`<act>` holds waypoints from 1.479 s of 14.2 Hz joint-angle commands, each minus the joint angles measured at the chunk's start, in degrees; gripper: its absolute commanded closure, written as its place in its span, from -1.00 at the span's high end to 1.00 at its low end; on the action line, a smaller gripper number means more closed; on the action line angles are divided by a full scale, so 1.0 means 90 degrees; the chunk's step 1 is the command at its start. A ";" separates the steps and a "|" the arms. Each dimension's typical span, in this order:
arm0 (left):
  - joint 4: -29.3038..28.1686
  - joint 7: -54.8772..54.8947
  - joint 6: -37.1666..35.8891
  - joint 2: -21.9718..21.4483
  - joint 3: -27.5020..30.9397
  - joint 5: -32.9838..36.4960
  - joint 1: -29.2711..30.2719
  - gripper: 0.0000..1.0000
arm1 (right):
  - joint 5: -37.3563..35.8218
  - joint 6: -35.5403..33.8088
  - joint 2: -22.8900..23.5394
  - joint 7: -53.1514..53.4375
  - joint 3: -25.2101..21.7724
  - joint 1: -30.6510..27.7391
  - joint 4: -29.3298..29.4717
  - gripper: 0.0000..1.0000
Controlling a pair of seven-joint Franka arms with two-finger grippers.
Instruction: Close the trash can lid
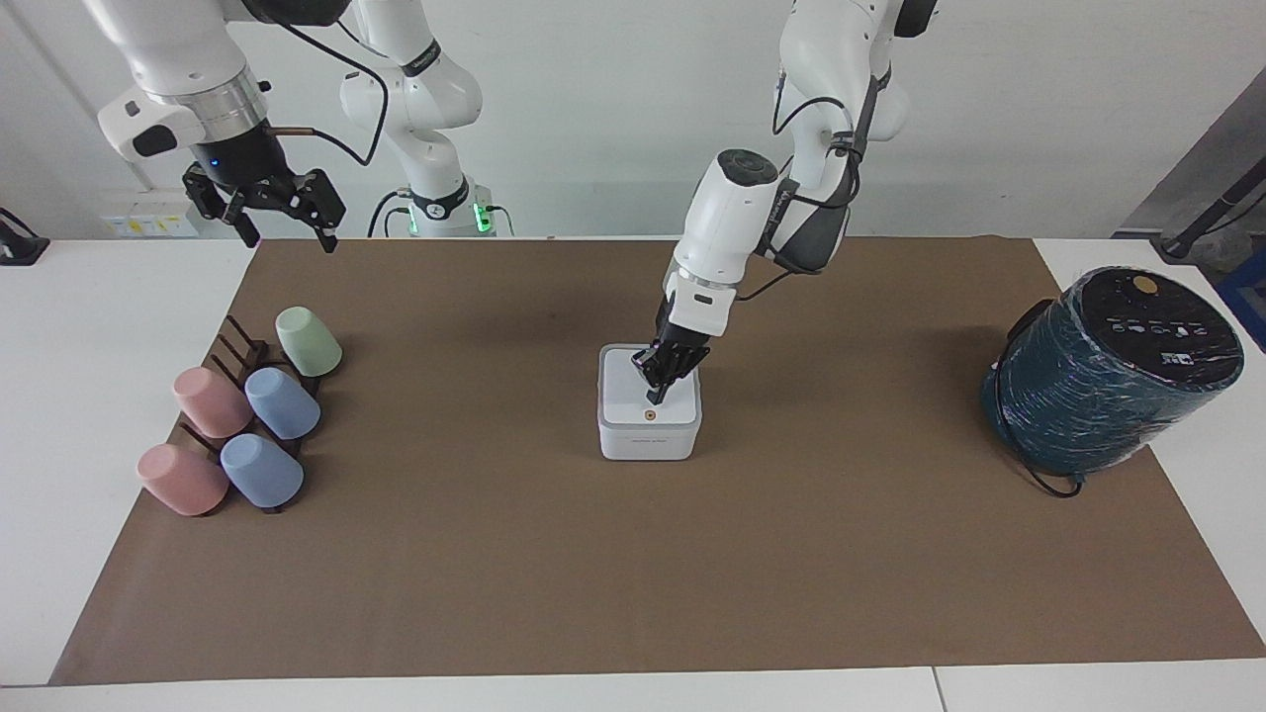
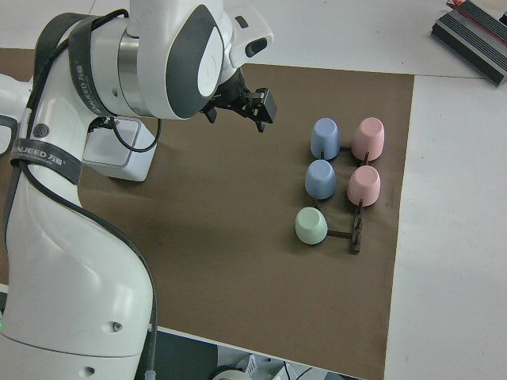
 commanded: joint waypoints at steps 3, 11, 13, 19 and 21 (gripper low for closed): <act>0.0846 0.0091 -0.2129 -0.0407 0.0002 0.0009 0.0438 -0.99 | 0.0100 -0.0004 -0.0057 0.0024 0.0010 -0.0017 -0.0013 1.00; 0.0995 0.3162 -0.4377 -0.1725 0.0041 -0.0098 0.2330 -0.93 | 0.0100 -0.0004 -0.0057 0.0024 0.0010 -0.0017 -0.0013 1.00; 0.1005 0.4460 -0.4729 -0.1881 0.0051 -0.0079 0.2936 -0.93 | 0.0100 -0.0004 -0.0057 0.0024 0.0010 -0.0017 -0.0013 1.00; 0.1337 0.6604 -0.5171 -0.1862 0.0012 0.0576 0.3417 -0.90 | 0.0100 -0.0004 -0.0057 0.0024 0.0010 -0.0017 -0.0013 1.00; 0.1230 0.6624 -0.5151 -0.1911 0.0003 0.0576 0.3388 -0.18 | 0.0100 -0.0004 -0.0057 0.0024 0.0010 -0.0027 -0.0013 1.00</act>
